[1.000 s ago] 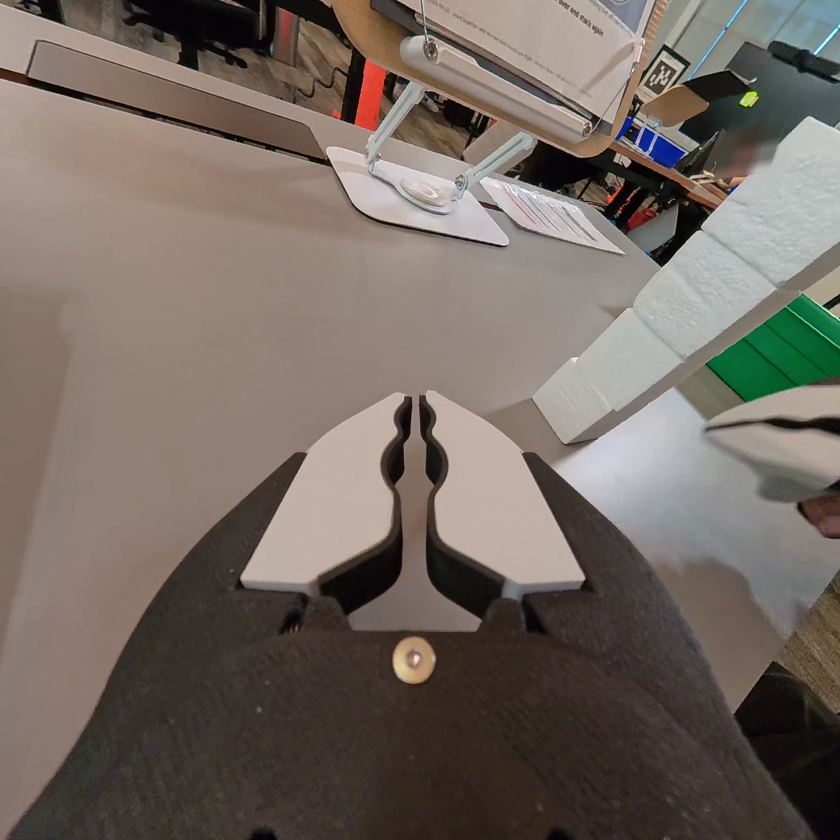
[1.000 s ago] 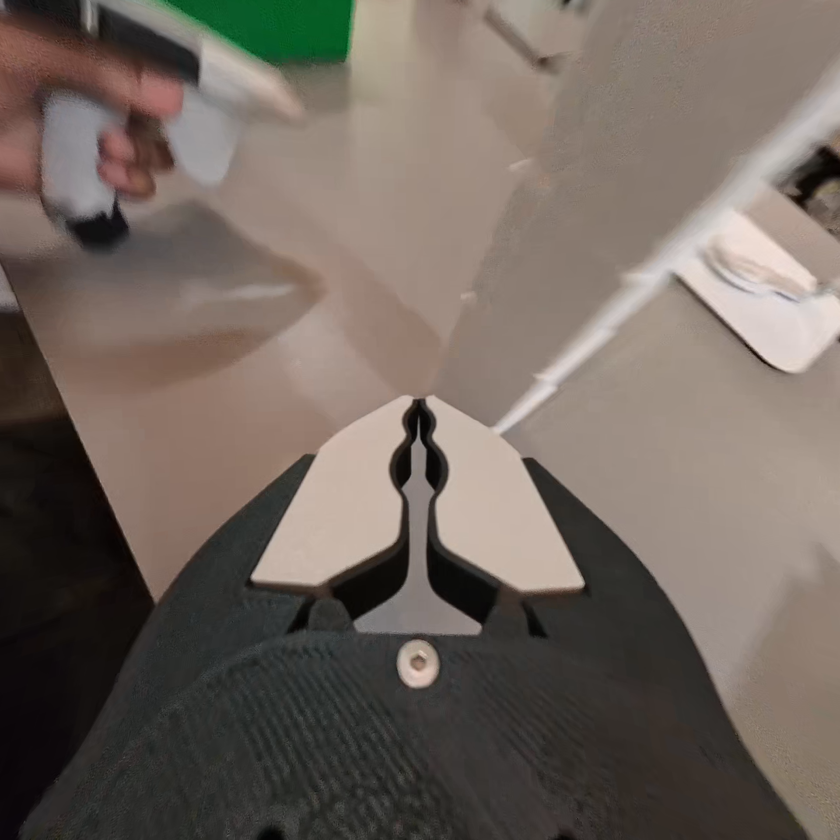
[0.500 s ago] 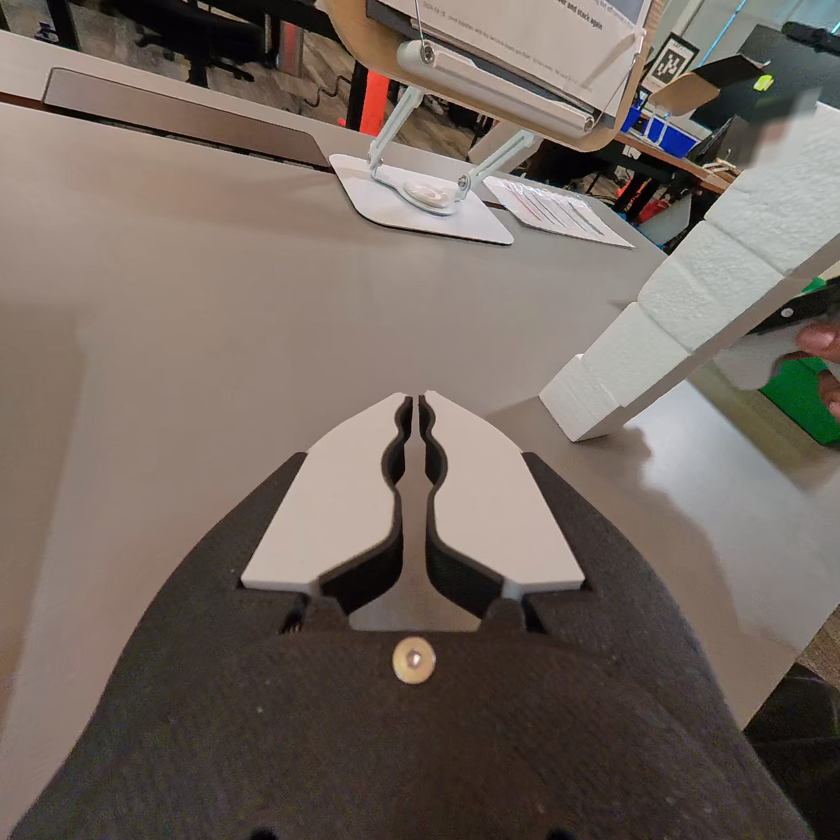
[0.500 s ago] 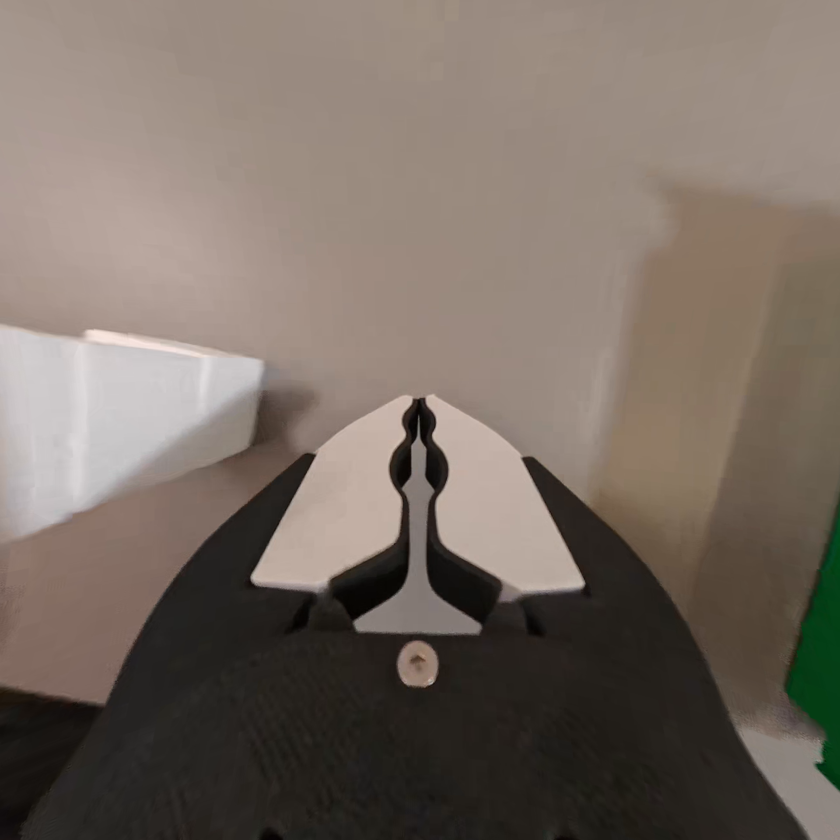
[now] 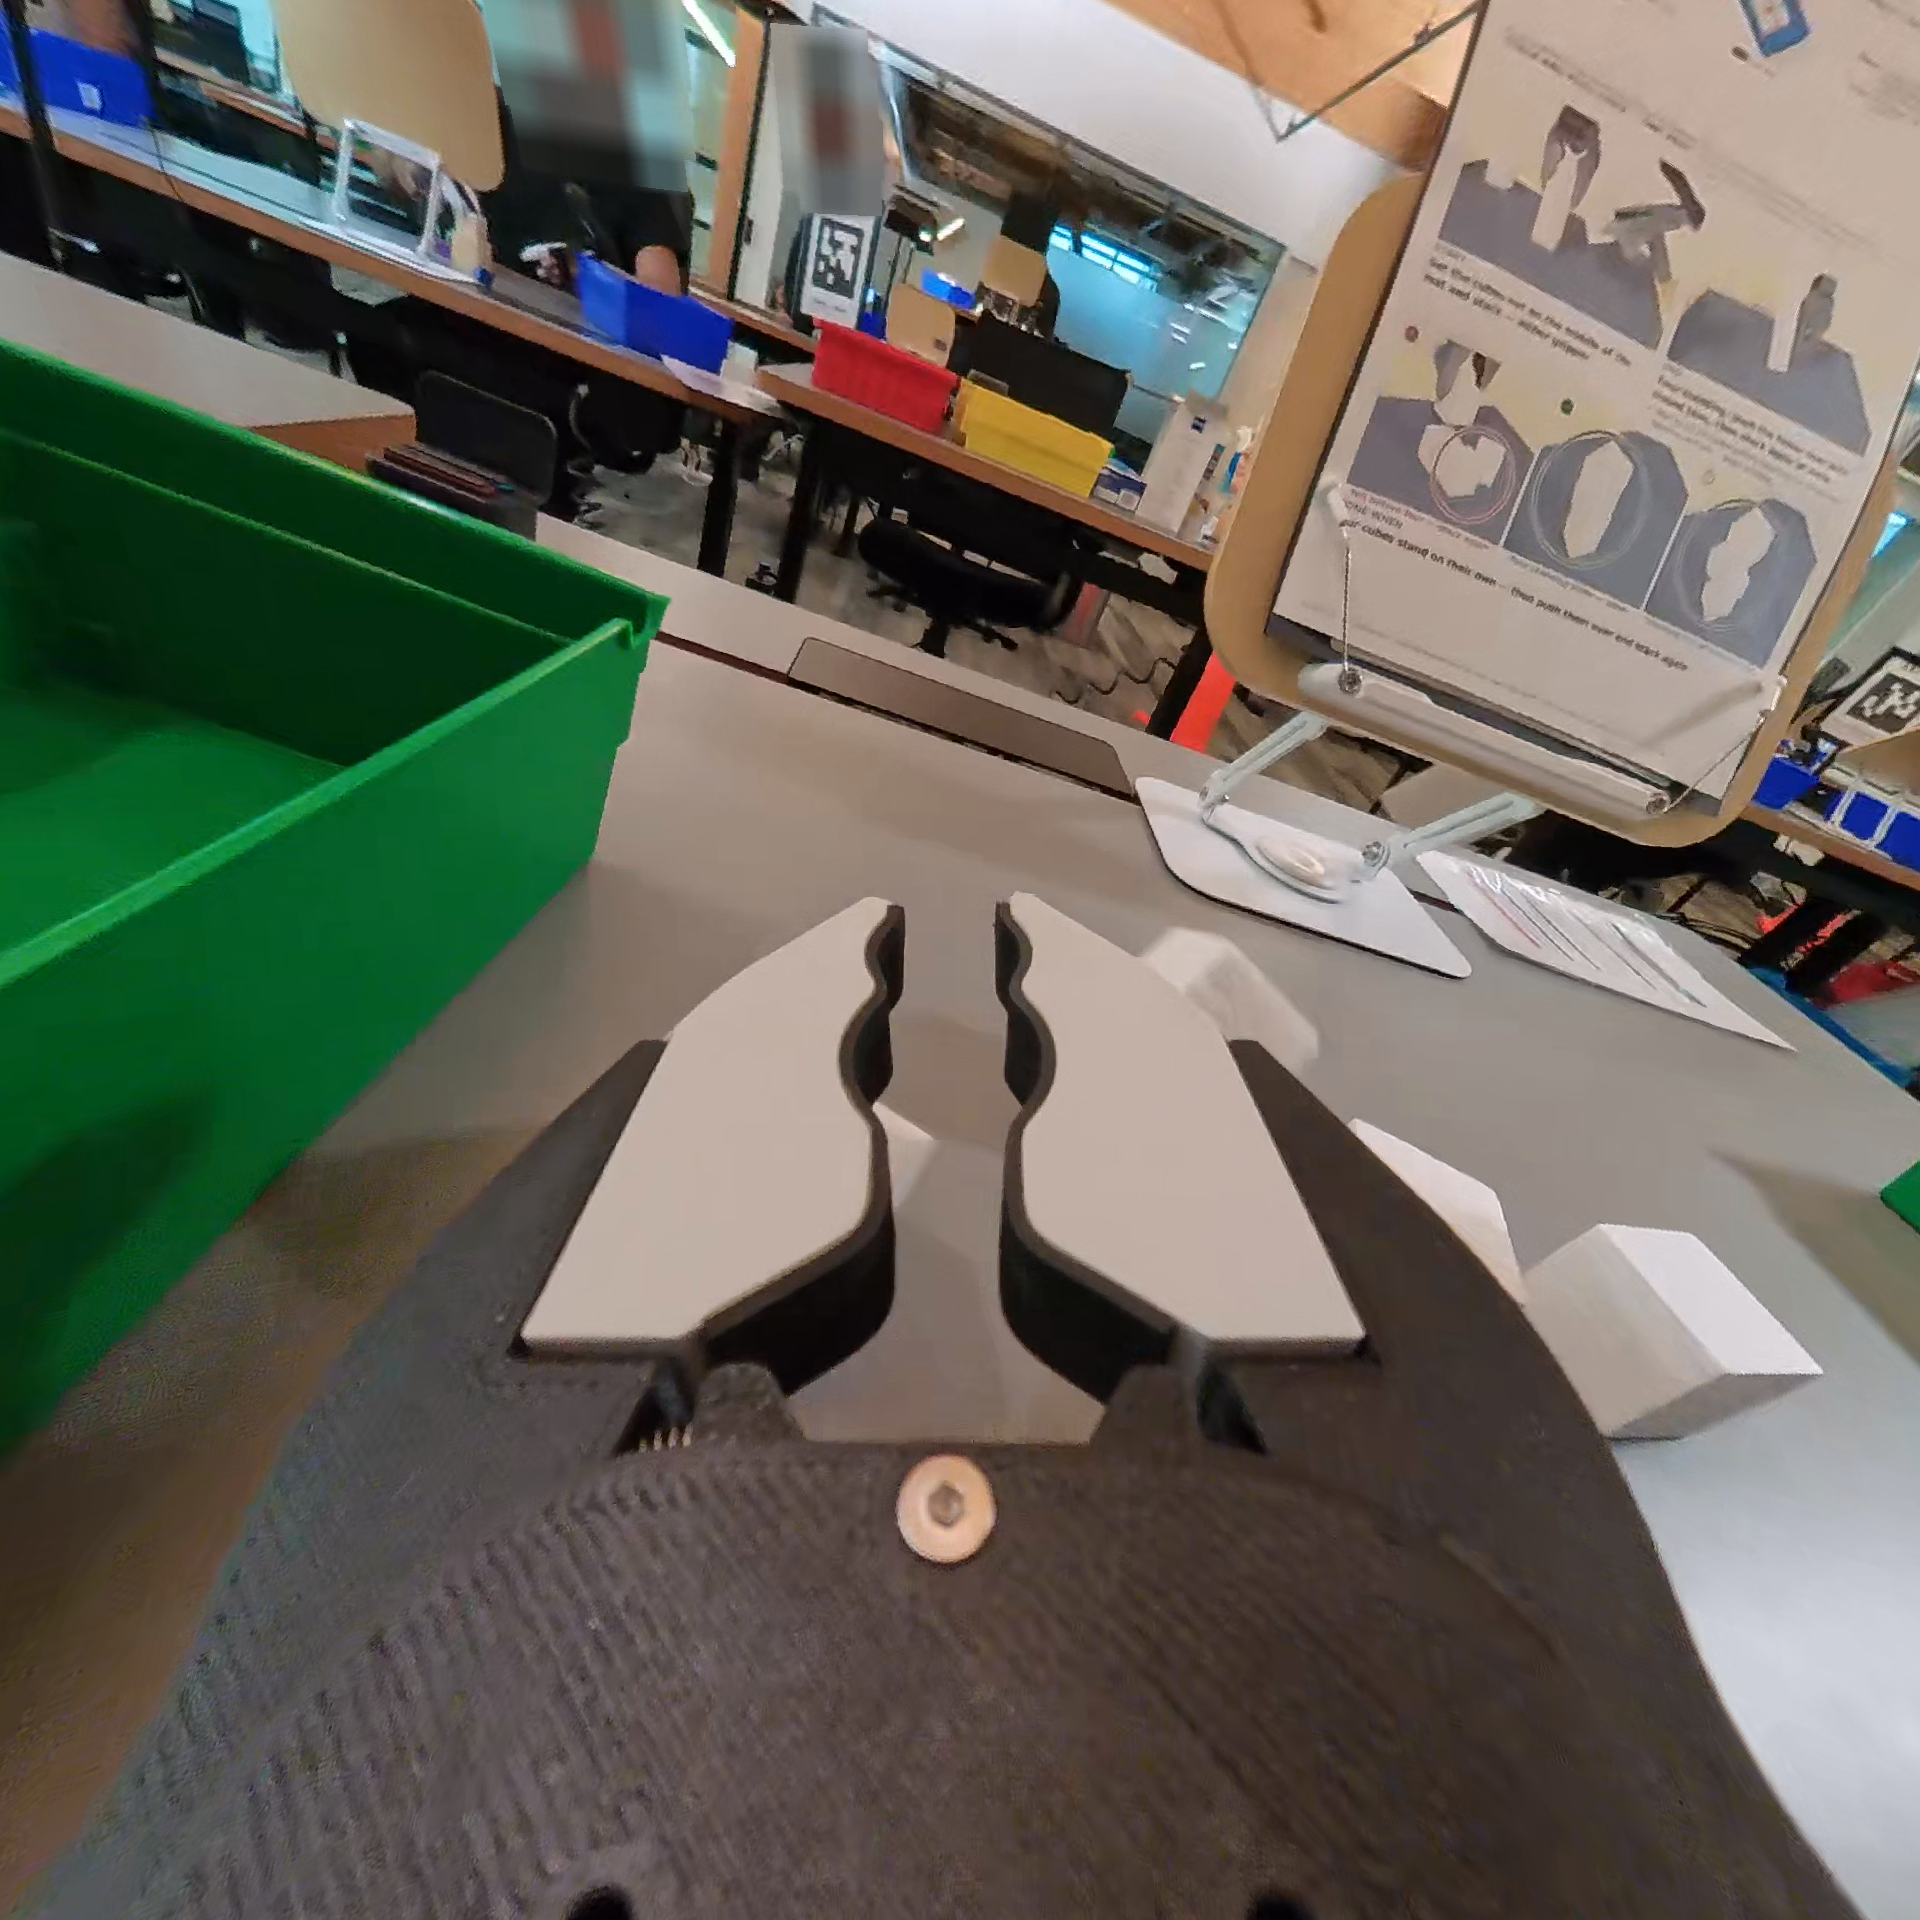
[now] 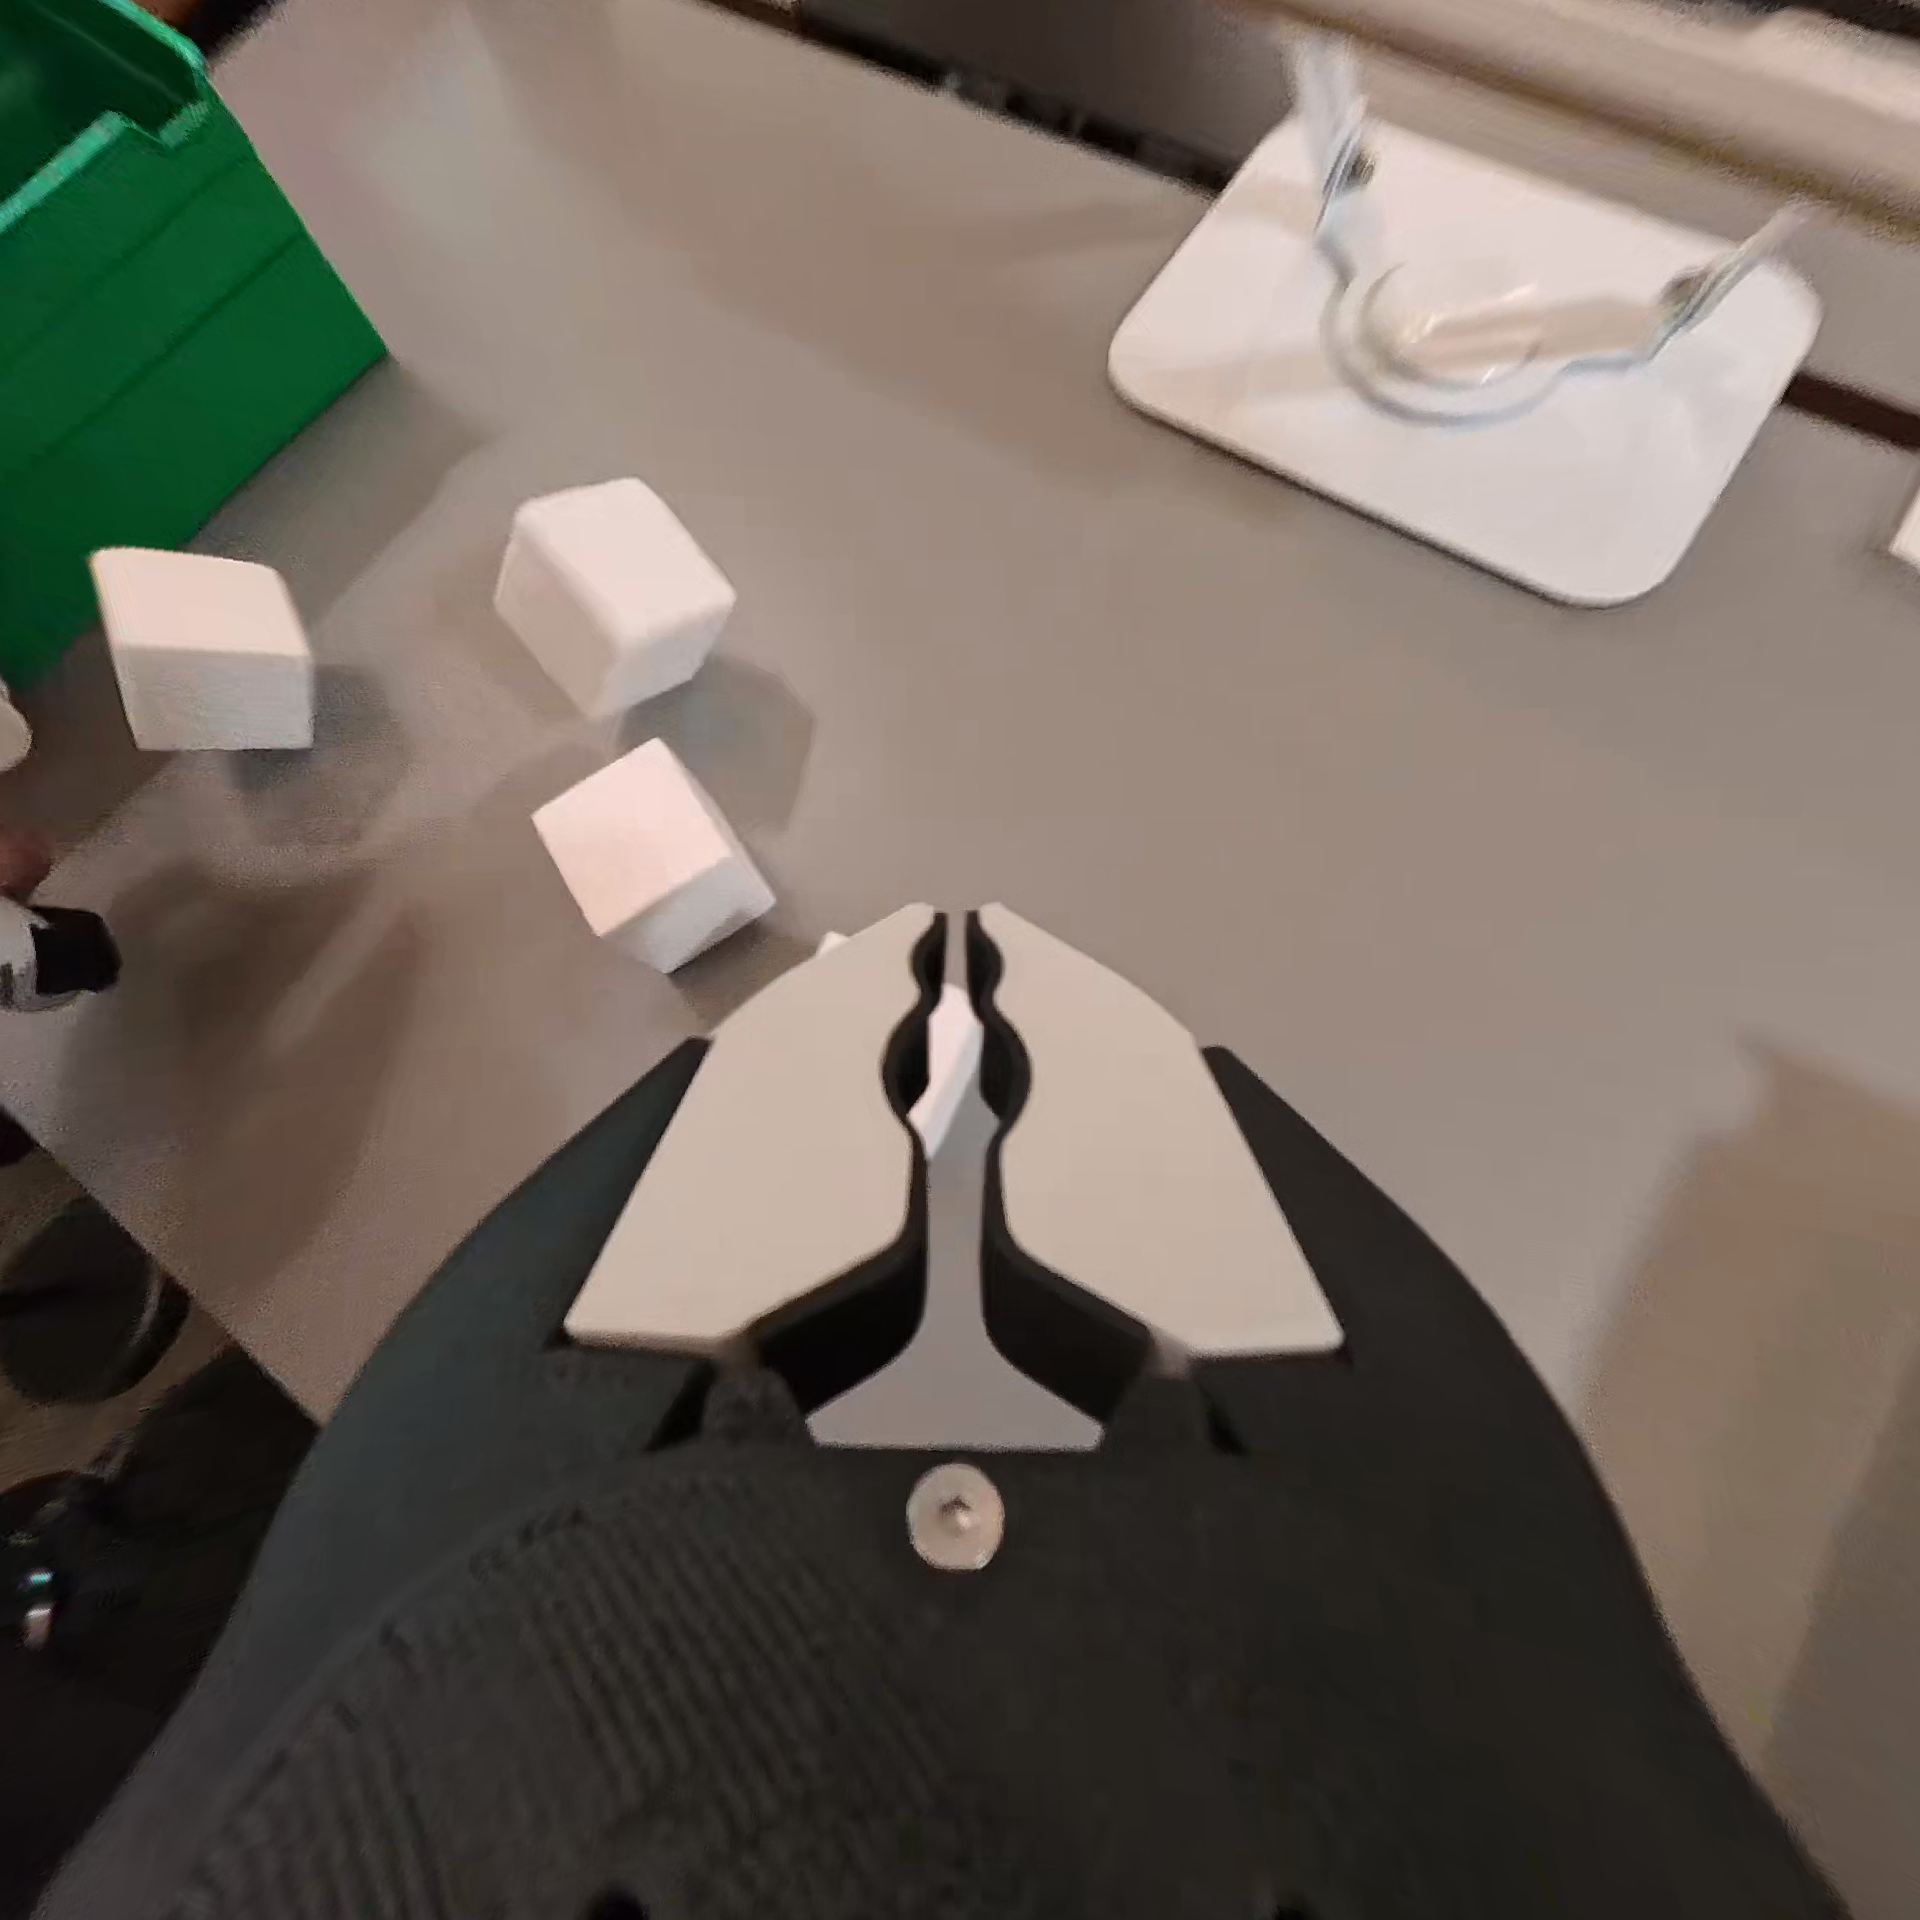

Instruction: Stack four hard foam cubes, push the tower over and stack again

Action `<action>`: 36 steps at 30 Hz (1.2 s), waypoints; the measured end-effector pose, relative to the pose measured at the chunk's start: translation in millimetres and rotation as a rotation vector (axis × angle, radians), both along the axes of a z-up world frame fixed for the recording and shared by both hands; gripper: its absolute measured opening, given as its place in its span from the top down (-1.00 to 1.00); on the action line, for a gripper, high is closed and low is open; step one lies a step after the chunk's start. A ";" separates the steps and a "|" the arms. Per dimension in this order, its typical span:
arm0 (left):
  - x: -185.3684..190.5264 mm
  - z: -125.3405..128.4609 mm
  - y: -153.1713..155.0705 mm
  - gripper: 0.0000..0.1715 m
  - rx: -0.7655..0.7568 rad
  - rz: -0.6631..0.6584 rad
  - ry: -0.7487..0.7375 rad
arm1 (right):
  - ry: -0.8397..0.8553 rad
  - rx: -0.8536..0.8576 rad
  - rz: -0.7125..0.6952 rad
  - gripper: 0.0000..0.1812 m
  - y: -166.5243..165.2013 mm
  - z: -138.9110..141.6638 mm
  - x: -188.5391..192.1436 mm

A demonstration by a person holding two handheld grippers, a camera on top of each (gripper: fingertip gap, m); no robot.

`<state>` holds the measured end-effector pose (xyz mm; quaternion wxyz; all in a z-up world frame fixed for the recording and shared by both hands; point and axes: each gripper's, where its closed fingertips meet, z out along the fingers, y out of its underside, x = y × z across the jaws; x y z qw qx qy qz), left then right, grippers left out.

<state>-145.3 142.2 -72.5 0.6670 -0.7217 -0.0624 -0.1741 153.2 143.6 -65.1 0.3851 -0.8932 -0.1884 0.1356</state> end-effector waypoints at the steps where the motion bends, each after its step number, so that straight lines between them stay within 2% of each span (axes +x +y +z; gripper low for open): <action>1: -0.5 -2.3 0.7 0.80 -0.013 -0.002 -0.008 | 0.029 0.066 0.027 0.84 -3.8 3.0 8.6; 3: 1.7 -6.1 1.5 0.80 -0.034 -0.015 -0.023 | 0.098 0.202 0.075 0.68 -15.0 1.4 27.1; 6: 5.6 -5.0 1.3 0.80 -0.031 -0.027 -0.026 | 0.063 0.402 0.013 0.97 -29.9 -19.5 78.8; 7: 8.4 -3.9 1.0 0.81 -0.025 -0.039 -0.019 | 0.026 0.466 -0.022 0.92 -30.8 -22.1 95.5; 9: 16.8 -1.1 0.1 0.82 -0.010 -0.074 -0.001 | 0.056 0.554 -0.103 0.62 -24.5 -7.1 112.9; 11: 31.7 -0.3 -1.8 0.87 0.007 -0.146 0.034 | 0.156 0.604 -0.095 0.29 -23.9 11.0 107.3; 13: 50.1 -3.9 -3.7 0.88 -0.002 -0.233 0.076 | 0.188 0.660 -0.038 0.02 -28.4 19.2 94.3; 15: 64.8 -9.4 -5.3 0.87 -0.018 -0.290 0.125 | 0.111 0.705 -0.032 0.01 -28.2 18.3 90.0; 16: 70.2 -11.3 -6.1 0.87 -0.020 -0.307 0.149 | 0.053 0.716 -0.010 0.07 -27.7 15.1 86.7; 17: 74.7 -12.3 -7.2 0.87 -0.018 -0.323 0.169 | -0.004 0.703 0.034 0.24 -27.8 8.1 81.1; 18: 78.4 -12.7 -8.4 0.88 -0.015 -0.337 0.184 | -0.055 0.678 0.063 0.29 -26.3 -1.2 77.2; 21: 84.3 -15.0 -10.2 0.88 -0.019 -0.366 0.197 | -0.097 0.585 0.121 0.26 -21.6 -26.6 64.4; 24: 84.6 -16.1 -10.0 0.88 -0.029 -0.377 0.179 | -0.028 0.554 0.144 0.09 -22.1 -29.8 49.8; 26: 84.2 -16.3 -10.1 0.88 -0.033 -0.381 0.169 | 0.081 0.585 0.149 -0.09 -26.2 -16.2 38.7; 27: 84.2 -16.6 -10.2 0.87 -0.035 -0.384 0.166 | 0.186 0.611 0.150 -0.15 -30.7 -2.1 31.9; 30: 85.0 -16.1 -11.7 0.87 -0.034 -0.391 0.161 | 0.724 0.666 0.223 -0.45 -62.2 66.1 20.1; 31: 85.6 -16.2 -12.0 0.87 -0.033 -0.392 0.164 | 0.857 0.705 0.225 -0.33 -70.1 86.3 27.4; 32: 86.2 -16.7 -12.0 0.87 -0.034 -0.394 0.168 | 0.888 0.710 0.202 -0.13 -71.5 93.0 35.0; 33: 87.1 -17.5 -11.7 0.87 -0.036 -0.397 0.171 | 0.836 0.705 0.191 -0.08 -69.7 90.6 38.3; 36: 89.9 -20.7 -11.3 0.87 -0.051 -0.409 0.177 | 0.474 0.736 0.096 -0.11 -48.0 60.4 53.1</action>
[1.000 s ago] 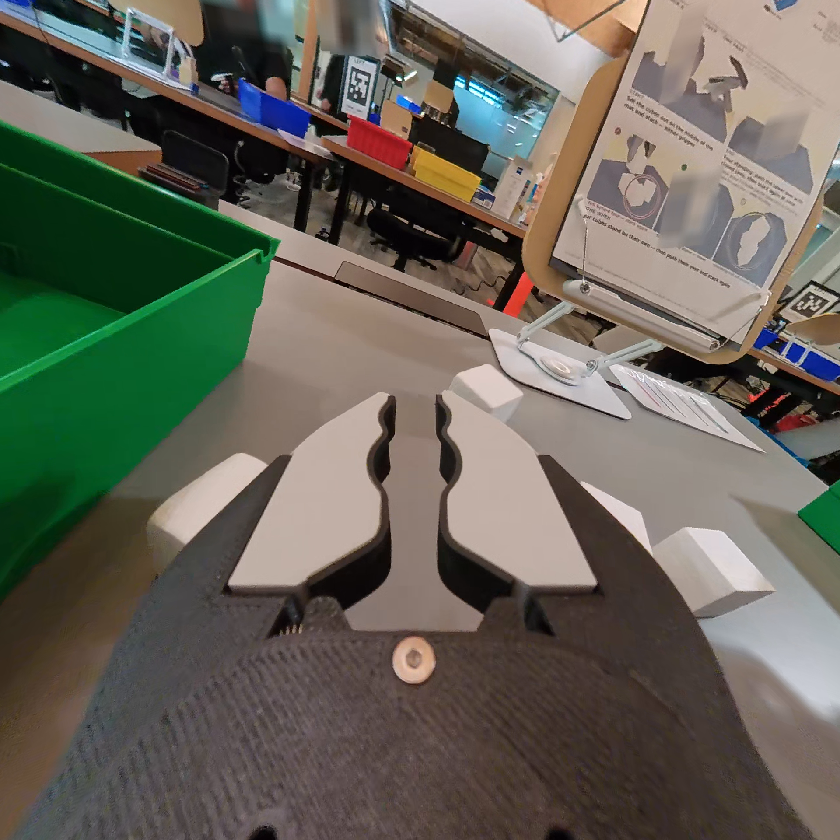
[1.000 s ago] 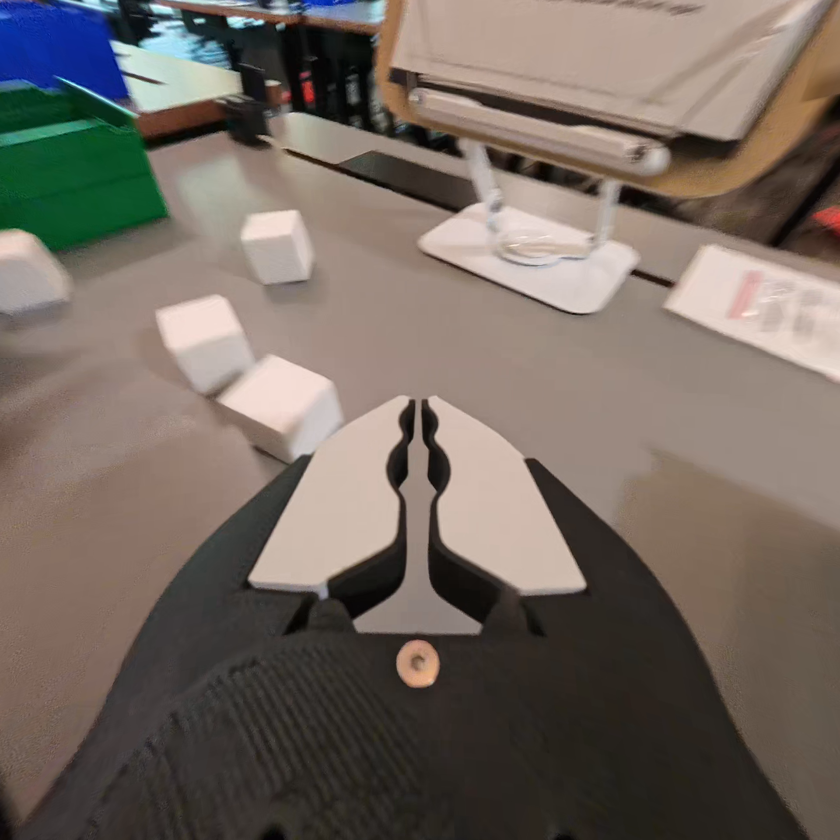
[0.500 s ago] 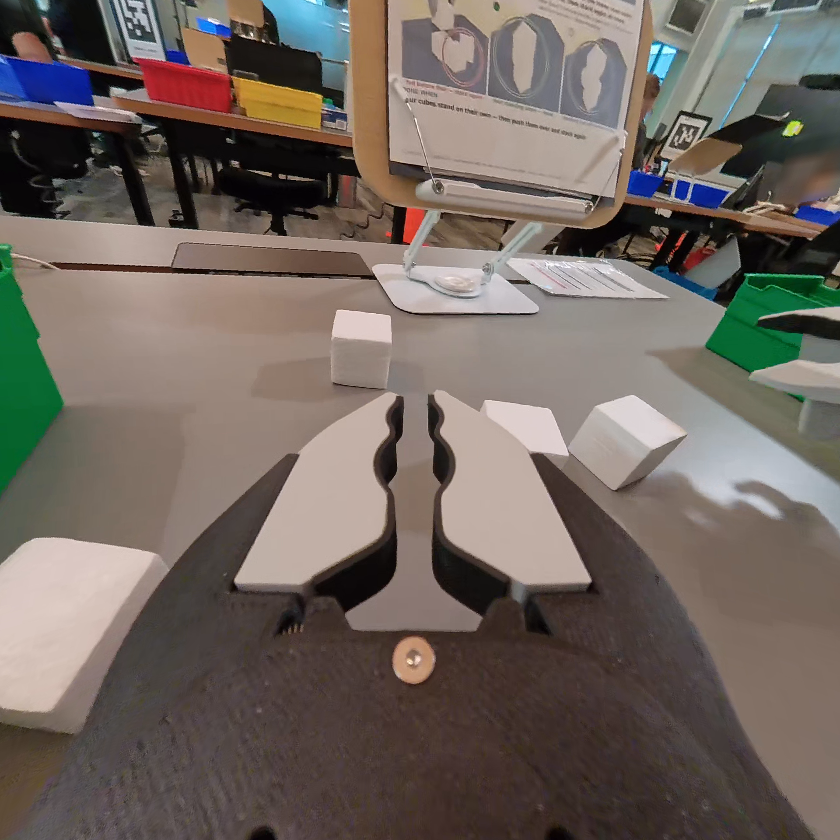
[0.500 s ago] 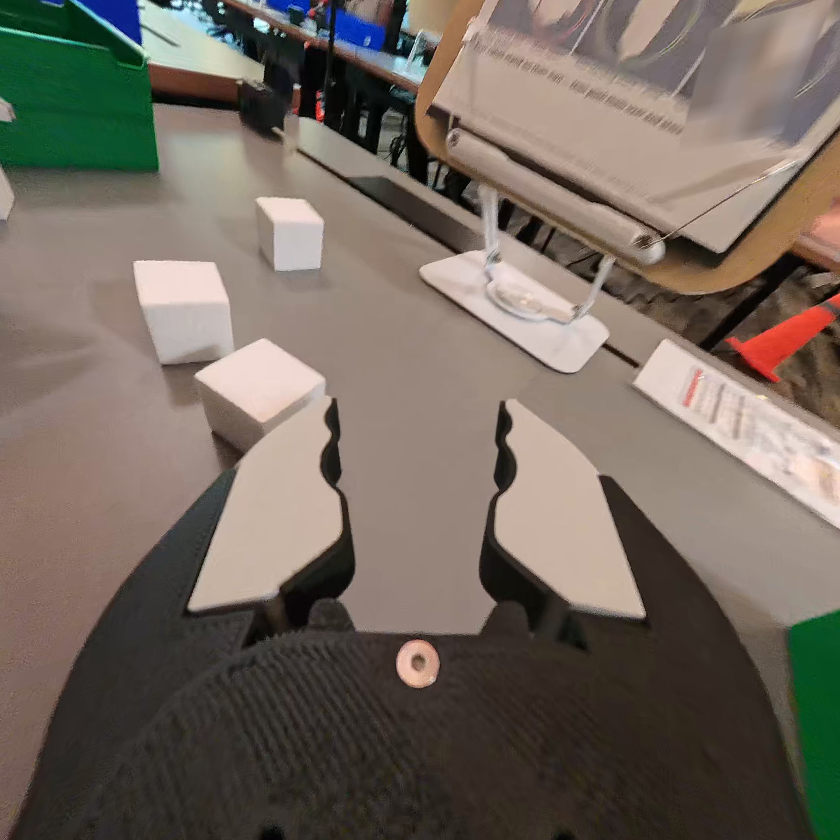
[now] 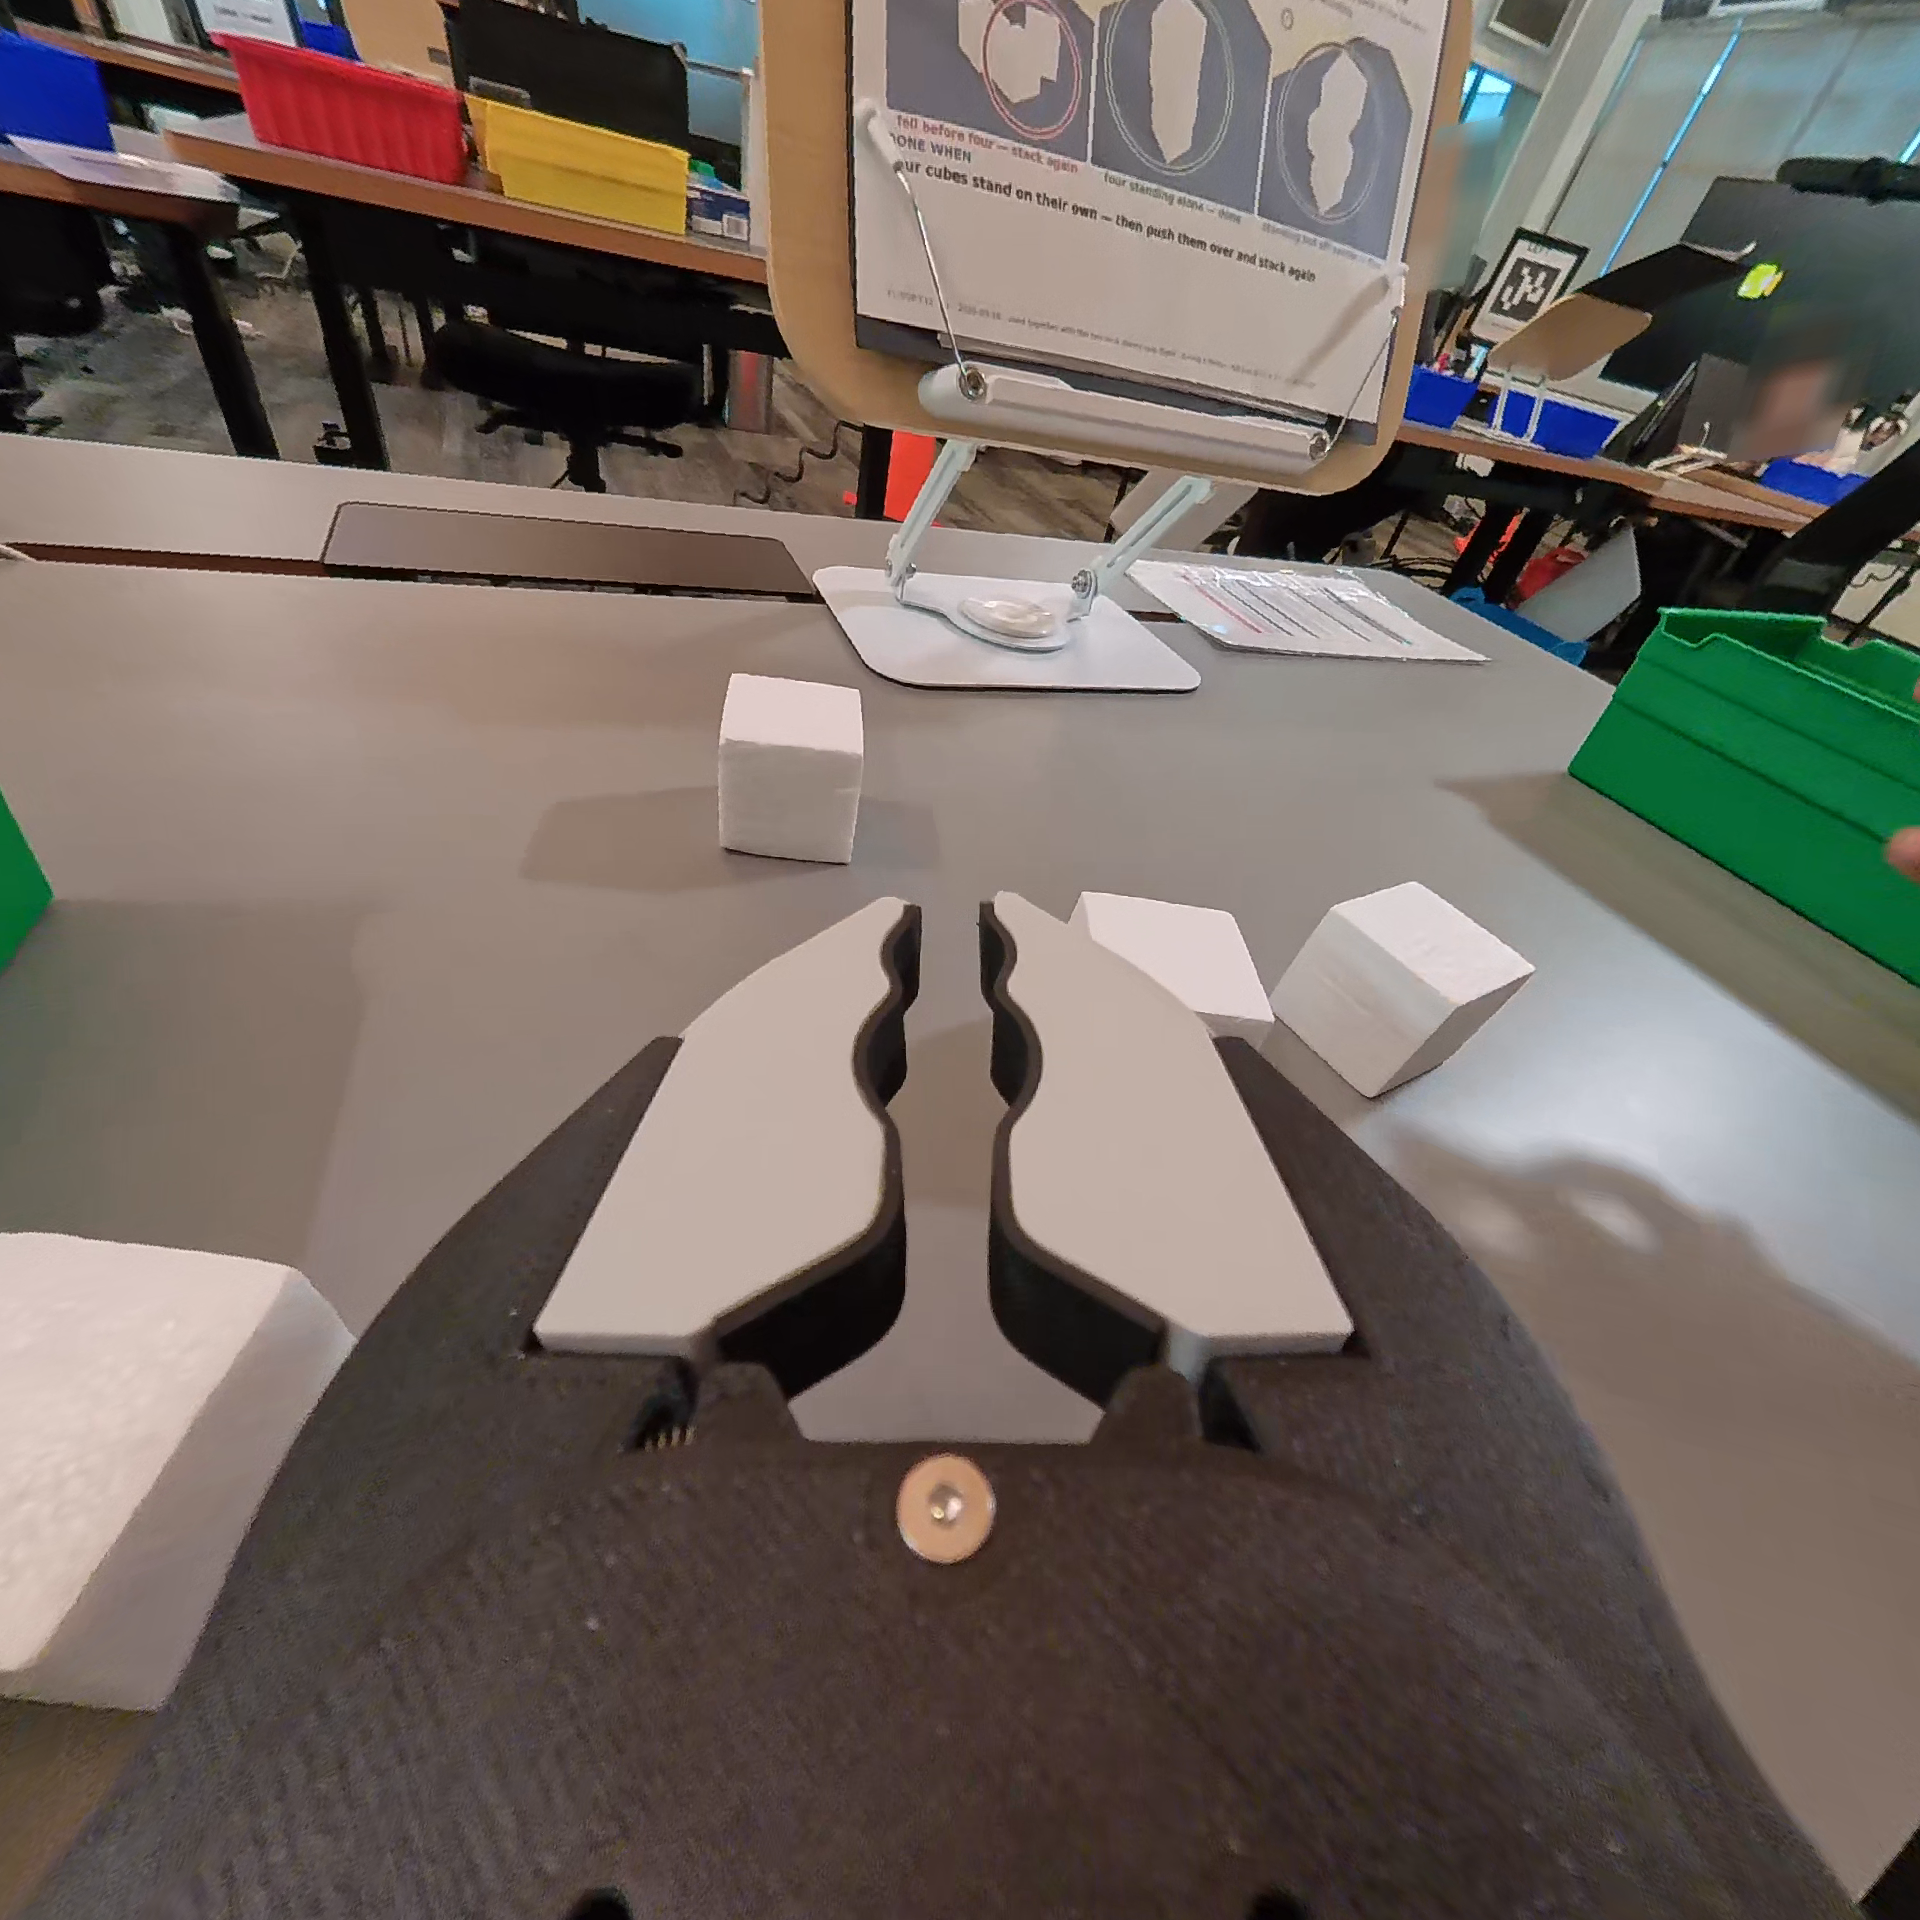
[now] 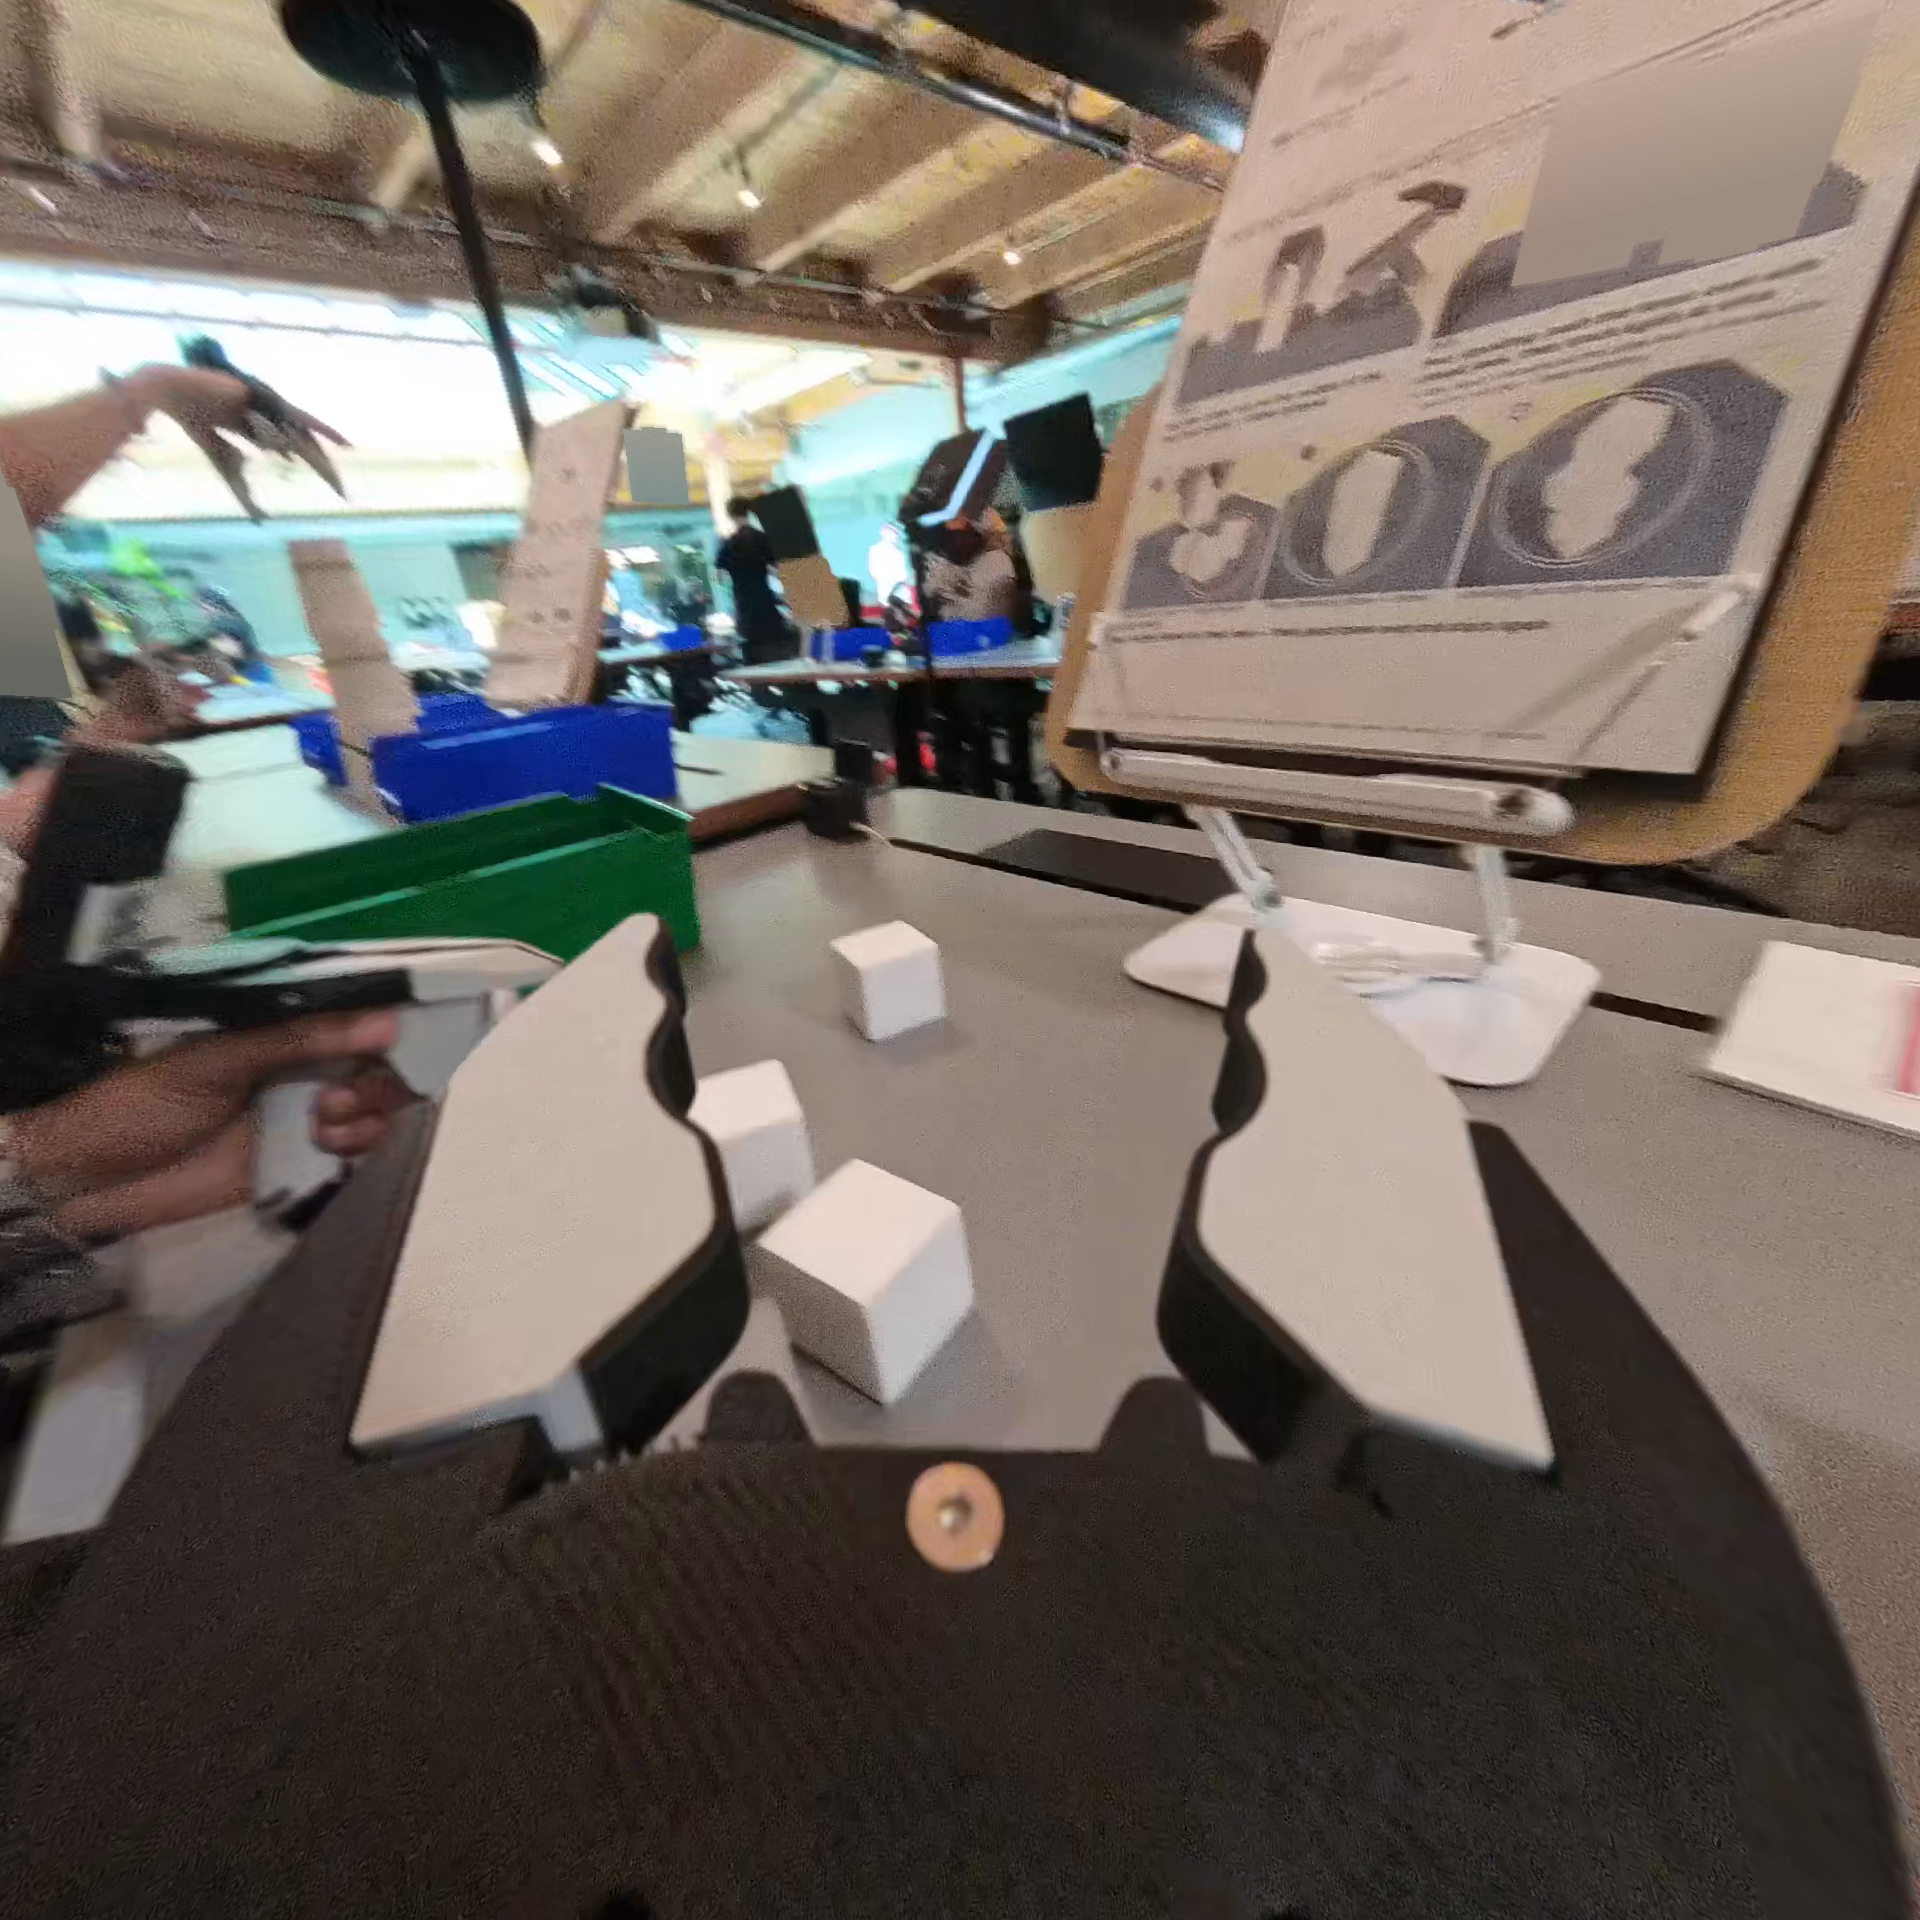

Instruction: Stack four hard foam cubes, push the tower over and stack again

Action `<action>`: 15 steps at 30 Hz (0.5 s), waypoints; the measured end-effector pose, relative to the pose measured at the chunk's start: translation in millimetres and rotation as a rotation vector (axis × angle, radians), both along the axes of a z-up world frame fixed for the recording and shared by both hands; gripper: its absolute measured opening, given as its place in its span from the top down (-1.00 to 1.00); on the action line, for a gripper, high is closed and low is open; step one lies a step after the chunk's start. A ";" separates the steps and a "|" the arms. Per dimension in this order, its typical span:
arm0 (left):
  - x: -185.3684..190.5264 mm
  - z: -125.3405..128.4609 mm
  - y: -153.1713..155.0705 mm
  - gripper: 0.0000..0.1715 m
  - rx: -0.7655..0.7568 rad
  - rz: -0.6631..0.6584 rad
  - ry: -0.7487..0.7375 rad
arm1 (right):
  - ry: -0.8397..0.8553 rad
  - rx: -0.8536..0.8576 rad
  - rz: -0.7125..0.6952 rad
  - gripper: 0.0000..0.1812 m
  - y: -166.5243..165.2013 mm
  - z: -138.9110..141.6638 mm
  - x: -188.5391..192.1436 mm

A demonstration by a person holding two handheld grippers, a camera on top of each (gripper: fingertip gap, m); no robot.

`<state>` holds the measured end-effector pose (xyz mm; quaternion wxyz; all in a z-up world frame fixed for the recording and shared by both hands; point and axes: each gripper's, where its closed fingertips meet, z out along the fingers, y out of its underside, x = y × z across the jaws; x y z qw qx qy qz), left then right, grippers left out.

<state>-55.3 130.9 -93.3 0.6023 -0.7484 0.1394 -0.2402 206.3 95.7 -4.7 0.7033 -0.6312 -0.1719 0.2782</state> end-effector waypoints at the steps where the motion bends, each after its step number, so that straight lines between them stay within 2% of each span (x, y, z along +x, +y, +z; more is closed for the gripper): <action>1: 0.3 -0.3 0.0 0.87 -0.001 -0.001 0.001 | -0.051 -0.014 -0.077 -0.06 7.6 -8.0 8.2; 5: -0.3 -0.1 -1.1 0.87 0.001 0.001 0.006 | -0.034 0.007 -0.208 0.18 11.4 -6.1 26.8; 6: -0.5 -0.1 -1.2 0.87 -0.001 0.001 0.004 | -0.038 0.011 -0.213 0.22 10.4 -4.9 28.0; 10: 0.0 -3.6 -0.4 0.87 -0.023 0.002 -0.003 | -0.053 -0.057 -0.188 0.61 9.7 -7.9 23.5; 12: 1.4 -4.2 -0.9 0.87 -0.028 -0.004 -0.004 | -0.098 -0.117 -0.183 0.67 13.1 -16.8 21.1; 15: 3.1 -4.4 -1.7 0.87 -0.021 -0.008 0.010 | -0.170 -0.104 -0.284 0.64 21.3 -25.8 29.8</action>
